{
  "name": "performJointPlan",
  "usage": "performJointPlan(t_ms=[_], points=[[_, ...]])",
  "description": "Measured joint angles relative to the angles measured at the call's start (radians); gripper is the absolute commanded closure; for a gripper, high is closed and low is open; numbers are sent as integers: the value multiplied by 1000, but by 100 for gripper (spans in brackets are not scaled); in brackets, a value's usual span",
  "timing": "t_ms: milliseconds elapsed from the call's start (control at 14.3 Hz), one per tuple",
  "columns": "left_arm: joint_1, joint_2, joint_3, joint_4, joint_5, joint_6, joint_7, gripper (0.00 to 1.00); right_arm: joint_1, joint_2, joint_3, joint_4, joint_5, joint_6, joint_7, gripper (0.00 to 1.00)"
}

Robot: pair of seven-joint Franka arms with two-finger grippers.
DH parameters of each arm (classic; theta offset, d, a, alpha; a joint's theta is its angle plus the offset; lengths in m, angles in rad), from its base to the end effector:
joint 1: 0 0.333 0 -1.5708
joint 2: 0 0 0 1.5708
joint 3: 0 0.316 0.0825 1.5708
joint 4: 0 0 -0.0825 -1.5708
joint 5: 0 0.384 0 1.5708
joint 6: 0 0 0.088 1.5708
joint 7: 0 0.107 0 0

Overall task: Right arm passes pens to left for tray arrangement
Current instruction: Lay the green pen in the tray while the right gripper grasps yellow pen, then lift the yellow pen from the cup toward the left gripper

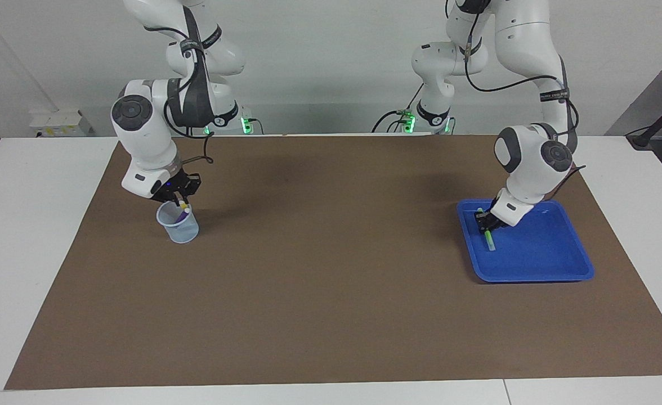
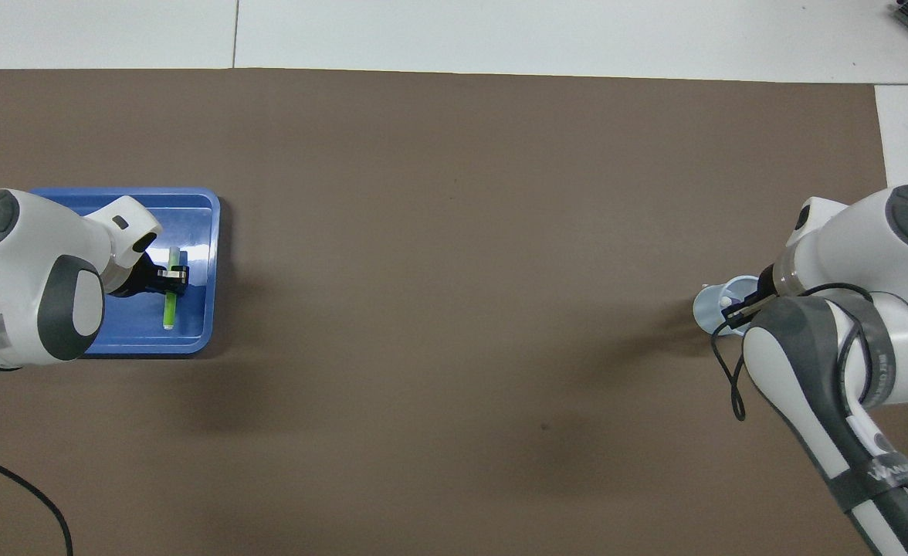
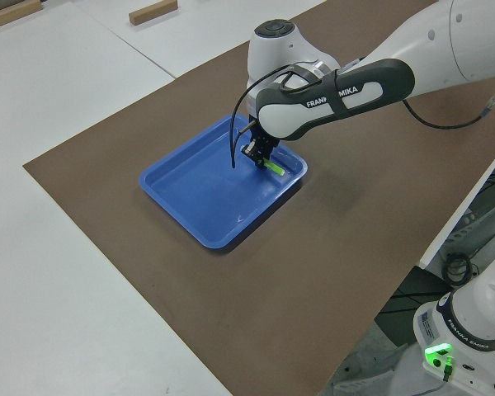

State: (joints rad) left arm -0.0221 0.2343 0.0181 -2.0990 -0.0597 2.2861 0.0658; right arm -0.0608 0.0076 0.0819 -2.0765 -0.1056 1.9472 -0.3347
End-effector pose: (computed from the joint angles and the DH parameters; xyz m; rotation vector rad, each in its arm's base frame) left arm 0.5711 -0.0038 0.3046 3.0991 -0.0465 -0.0710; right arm 0.5327 0.0041 0.4140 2.9993 0.6102 -0.2298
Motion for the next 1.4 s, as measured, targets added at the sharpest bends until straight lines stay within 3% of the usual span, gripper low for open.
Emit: performJointPlan(t_ms=[209,349,419,767,907,1116,1395], points=[[0,9,-1,3,0,17,0,97,-3,-7,0,72,0,-90,-76,100],[0,10,-3,3,0,31,0,23,-2,-15,2,138,0,-170,-104,100],[-1,11,-5,3,0,37,0,0,0,-18,4,170,0,-205,-107,100],[-13,14,-10,6,1,38,-6,0,12,-24,37,321,4,-353,-108,100],[-12,16,-5,26,-7,15,-6,0,16,-25,50,355,59,-376,-106,100],[-12,16,-4,106,-76,-100,-16,0,24,-25,57,355,180,-366,-14,100],[-14,3,-19,177,-122,-180,-121,0,104,-27,66,314,357,-269,263,100]])
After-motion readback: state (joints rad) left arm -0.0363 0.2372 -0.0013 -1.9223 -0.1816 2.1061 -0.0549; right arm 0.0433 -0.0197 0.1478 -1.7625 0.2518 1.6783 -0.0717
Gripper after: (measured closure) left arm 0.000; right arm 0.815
